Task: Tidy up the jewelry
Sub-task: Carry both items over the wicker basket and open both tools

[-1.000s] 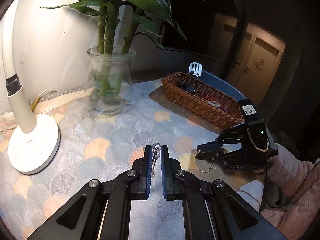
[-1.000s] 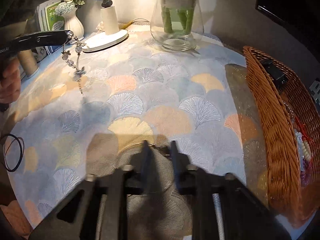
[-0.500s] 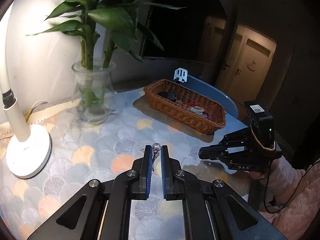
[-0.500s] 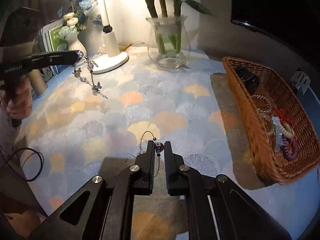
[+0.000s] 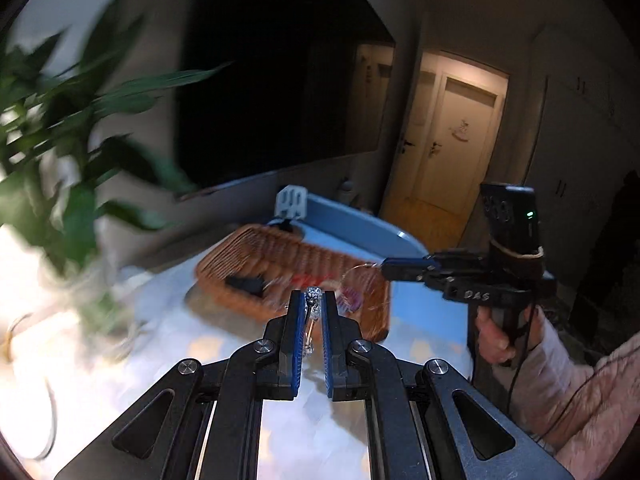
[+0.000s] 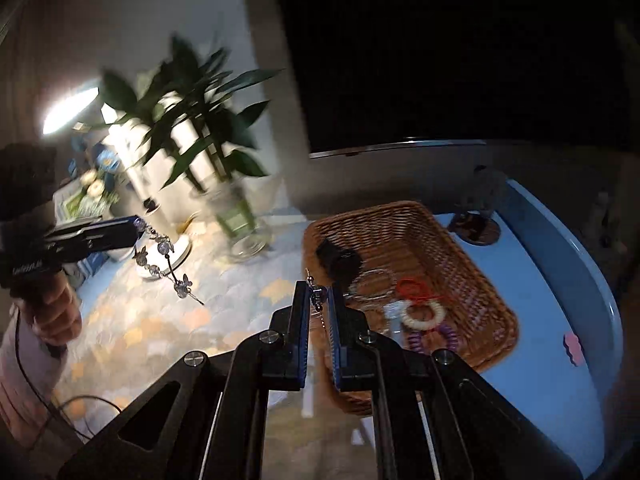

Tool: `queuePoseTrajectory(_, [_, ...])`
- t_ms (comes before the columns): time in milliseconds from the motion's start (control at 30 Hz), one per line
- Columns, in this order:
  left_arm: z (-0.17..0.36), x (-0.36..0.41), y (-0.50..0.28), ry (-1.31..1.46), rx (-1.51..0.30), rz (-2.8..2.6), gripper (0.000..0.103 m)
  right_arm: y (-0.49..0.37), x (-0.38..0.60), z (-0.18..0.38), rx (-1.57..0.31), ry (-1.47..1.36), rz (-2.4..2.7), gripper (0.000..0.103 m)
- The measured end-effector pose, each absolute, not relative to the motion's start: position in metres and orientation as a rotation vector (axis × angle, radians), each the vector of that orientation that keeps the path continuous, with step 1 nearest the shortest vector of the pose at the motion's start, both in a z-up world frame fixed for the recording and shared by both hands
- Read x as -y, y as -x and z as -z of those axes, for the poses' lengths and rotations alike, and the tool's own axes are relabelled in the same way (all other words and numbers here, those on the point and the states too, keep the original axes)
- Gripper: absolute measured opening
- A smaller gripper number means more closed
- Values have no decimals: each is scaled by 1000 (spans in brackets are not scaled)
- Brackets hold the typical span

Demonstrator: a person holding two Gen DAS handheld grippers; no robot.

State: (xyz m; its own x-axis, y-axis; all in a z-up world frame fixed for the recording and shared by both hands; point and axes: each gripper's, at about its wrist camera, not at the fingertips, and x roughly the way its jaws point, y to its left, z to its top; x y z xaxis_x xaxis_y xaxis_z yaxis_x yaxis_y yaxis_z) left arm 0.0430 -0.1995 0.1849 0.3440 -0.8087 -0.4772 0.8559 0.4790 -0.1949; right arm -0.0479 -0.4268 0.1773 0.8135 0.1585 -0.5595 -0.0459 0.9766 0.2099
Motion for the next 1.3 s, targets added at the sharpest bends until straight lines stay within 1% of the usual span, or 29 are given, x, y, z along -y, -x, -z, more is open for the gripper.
queuePoseTrajectory(200, [-184, 276, -57, -133, -584, 1149, 8, 35, 479, -165, -623, -302, -74, 10])
queuePoseTrajectory(333, [-176, 315, -64, -149, -601, 1150, 8, 21, 498, -147, -665, -375, -58, 10])
queuePoseTrajectory(433, [-161, 332, -68, -166, -621, 1145, 8, 10, 509, -129, -710, -443, -60, 10])
queuePoseTrajectory(600, [-136, 351, -92, -136, -712, 1104, 8, -3, 511, -109, -761, -478, -73, 10])
queuePoseTrajectory(800, [-104, 370, -119, -142, -831, 1031, 8, -8, 527, -93, -805, -482, 86, 12])
queuePoseTrajectory(833, [-99, 372, -121, -147, -858, 1022, 9, -7, 531, -90, -811, -501, 94, 14])
queuePoseTrajectory(867, [-94, 373, -124, -148, -884, 1000, 16, -5, 536, -88, -811, -533, 86, 15])
queuePoseTrajectory(900, [-91, 373, -127, -145, -898, 977, 25, -2, 541, -86, -800, -569, 68, 15])
queuePoseTrajectory(933, [-90, 370, -127, -139, -892, 965, 29, 2, 544, -86, -790, -585, 63, 15])
queuePoseTrajectory(967, [-91, 365, -126, -134, -877, 960, 37, 6, 545, -88, -778, -589, 66, 17])
queuePoseTrajectory(1000, [-89, 361, -126, -133, -866, 955, 44, 10, 545, -91, -764, -584, 72, 21])
queuePoseTrajectory(1033, [-91, 356, -124, -134, -858, 948, 46, 14, 544, -95, -748, -576, 76, 24])
queuePoseTrajectory(1067, [-94, 351, -121, -135, -850, 942, 46, 18, 541, -99, -734, -567, 76, 29])
queuePoseTrajectory(1100, [-98, 345, -116, -142, -836, 936, 46, 22, 537, -105, -717, -555, 74, 31])
queuePoseTrajectory(1267, [-127, 304, -70, -237, -730, 910, 46, 42, 501, -135, -644, -476, 29, 33])
queuePoseTrajectory(1300, [-133, 294, -57, -260, -702, 898, 48, 48, 490, -142, -626, -449, 19, 34])
